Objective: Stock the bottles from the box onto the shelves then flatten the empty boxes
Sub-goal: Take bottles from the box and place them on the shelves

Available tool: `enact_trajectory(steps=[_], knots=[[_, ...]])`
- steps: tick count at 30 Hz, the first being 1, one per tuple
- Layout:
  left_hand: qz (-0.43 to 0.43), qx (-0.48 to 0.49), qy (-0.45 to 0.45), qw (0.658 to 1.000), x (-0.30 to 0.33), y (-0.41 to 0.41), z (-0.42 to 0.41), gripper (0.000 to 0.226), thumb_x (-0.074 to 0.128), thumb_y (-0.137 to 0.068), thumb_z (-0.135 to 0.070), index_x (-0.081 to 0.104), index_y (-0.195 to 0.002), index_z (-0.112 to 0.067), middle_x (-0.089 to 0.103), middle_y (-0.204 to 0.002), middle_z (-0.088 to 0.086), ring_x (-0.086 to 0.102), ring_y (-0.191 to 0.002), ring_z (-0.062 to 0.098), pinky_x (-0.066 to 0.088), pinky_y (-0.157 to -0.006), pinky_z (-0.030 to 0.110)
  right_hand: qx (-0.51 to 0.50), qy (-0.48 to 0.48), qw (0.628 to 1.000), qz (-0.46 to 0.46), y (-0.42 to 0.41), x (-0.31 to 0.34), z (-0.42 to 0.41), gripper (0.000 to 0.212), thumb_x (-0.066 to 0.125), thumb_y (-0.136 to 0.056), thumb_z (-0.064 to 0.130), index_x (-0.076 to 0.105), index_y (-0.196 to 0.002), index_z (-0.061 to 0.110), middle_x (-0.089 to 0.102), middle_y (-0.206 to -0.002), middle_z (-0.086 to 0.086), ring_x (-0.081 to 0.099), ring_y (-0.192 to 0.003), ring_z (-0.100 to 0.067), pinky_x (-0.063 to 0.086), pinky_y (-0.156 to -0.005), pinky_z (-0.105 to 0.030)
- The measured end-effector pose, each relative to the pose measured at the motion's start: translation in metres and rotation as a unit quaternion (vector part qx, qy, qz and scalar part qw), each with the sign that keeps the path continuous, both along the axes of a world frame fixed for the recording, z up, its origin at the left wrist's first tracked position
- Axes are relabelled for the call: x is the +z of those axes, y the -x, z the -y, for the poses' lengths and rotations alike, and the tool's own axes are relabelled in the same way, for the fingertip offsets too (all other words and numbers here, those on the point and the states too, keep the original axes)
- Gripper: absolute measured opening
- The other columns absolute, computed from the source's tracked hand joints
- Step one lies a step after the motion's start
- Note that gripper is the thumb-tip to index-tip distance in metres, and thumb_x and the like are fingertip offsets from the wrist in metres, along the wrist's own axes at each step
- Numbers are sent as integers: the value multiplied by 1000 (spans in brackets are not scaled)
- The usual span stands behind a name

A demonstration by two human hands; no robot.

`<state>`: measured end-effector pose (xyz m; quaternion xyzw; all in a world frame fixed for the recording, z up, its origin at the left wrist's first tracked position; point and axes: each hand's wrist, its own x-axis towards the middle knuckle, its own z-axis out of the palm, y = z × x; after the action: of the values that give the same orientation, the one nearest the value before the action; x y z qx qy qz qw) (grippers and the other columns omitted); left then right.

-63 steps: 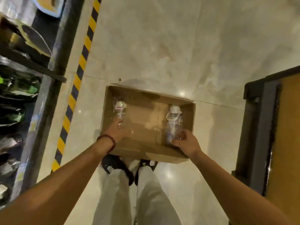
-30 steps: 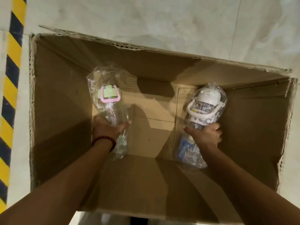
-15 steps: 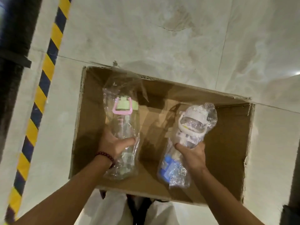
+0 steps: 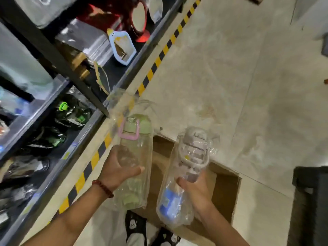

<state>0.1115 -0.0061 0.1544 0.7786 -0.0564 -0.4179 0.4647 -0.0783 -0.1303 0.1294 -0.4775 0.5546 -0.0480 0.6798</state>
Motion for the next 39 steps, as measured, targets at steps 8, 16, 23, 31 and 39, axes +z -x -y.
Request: enact_trajectory(steps=[8, 16, 23, 31, 39], knots=[[95, 155, 87, 979, 151, -66, -45, 59, 78, -60, 16, 45, -91, -22, 55, -85, -2, 59, -55, -14, 43, -44, 6, 135, 73, 979, 133, -101, 148, -3, 81, 80, -54, 10, 44, -123, 34, 63, -116, 4, 63, -106, -15, 56, -78, -28], [146, 231, 144, 951, 243, -114, -134, 69, 85, -44, -7, 44, -95, -27, 57, -89, -5, 63, -65, -4, 47, -49, 9, 266, 183, 932, 163, -184, 240, -54, 71, 82, -65, 0, 43, -112, 36, 60, -117, 7, 63, -103, -7, 55, -86, -29], [184, 279, 146, 931, 293, -150, -186, 105, 77, -27, -43, 42, -122, -17, 59, -110, 5, 60, -93, 11, 47, -65, 17, 295, 221, 904, 217, -255, 291, -109, 85, 84, -55, 20, 40, -127, 30, 57, -121, 12, 58, -107, 3, 54, -87, -25], [200, 322, 142, 914, 324, -174, -203, 81, 88, -57, -19, 35, -118, -25, 52, -102, -10, 53, -92, 3, 41, -70, 18, 343, 257, 876, 223, -321, 335, -127, 75, 83, -67, 10, 39, -126, 23, 55, -113, 10, 54, -99, 2, 48, -79, -16], [222, 345, 116, 905, 323, -204, -176, 76, 87, -62, -20, 32, -114, -28, 49, -108, -7, 51, -100, 10, 39, -78, 21, 371, 293, 853, 221, -391, 359, -117, 73, 80, -71, 15, 32, -126, 18, 47, -119, 0, 50, -107, -17, 47, -88, -32]])
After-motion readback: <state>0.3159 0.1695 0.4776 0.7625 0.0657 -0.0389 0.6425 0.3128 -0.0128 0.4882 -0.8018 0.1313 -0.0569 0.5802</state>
